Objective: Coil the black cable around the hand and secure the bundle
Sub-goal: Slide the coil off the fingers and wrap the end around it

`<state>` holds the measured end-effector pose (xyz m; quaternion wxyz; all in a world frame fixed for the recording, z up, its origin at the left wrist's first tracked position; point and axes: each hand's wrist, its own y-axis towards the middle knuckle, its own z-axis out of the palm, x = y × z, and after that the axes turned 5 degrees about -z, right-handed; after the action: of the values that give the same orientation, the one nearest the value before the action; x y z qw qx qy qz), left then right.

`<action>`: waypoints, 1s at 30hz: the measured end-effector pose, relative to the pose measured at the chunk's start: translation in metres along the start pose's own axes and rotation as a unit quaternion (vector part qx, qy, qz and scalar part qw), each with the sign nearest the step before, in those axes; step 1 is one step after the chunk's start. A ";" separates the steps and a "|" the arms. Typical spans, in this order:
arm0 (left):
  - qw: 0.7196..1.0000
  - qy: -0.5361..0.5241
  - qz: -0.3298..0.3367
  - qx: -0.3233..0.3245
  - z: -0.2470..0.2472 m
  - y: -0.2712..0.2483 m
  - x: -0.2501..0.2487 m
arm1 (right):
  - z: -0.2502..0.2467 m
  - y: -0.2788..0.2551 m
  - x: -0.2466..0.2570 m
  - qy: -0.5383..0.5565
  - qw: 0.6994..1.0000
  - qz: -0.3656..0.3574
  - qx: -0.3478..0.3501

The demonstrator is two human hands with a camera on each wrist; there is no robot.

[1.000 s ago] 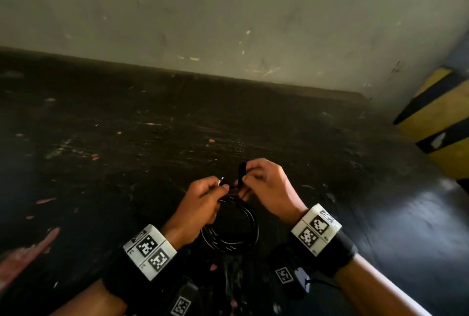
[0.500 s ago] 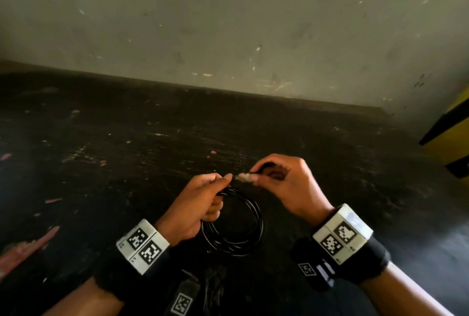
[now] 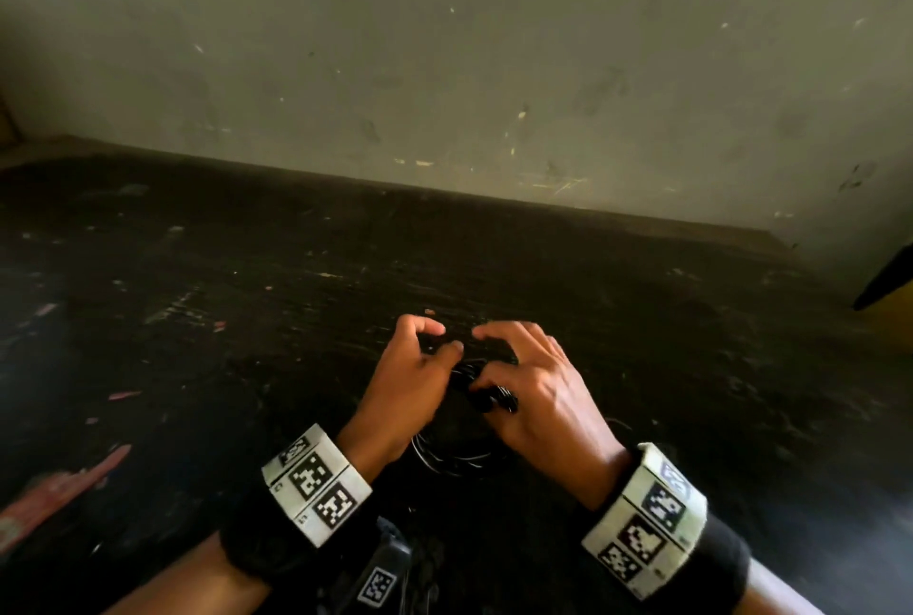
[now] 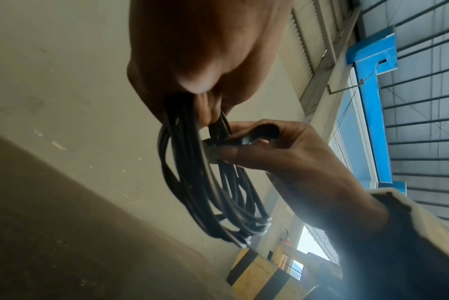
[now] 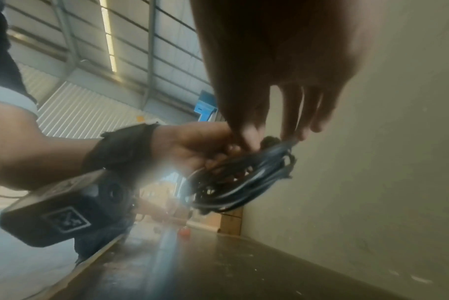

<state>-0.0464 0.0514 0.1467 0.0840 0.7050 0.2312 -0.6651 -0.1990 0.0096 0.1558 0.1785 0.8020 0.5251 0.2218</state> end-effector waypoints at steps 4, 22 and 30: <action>1.000 -0.025 0.002 0.001 0.000 0.001 0.000 | 0.014 0.003 0.002 0.001 1.000 -0.020 -0.023; 0.991 -0.099 -0.052 0.071 -0.007 0.010 -0.005 | 0.020 0.010 -0.004 -0.019 0.998 -0.057 -0.037; 0.992 -0.069 -0.016 0.102 0.002 0.004 -0.001 | 0.009 0.010 -0.015 0.147 0.983 0.008 -0.107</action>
<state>-0.0462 0.0463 0.1470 0.0171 0.6584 0.1669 -0.7337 -0.1922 -0.0085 0.1511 0.1823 0.7414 0.5120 0.3937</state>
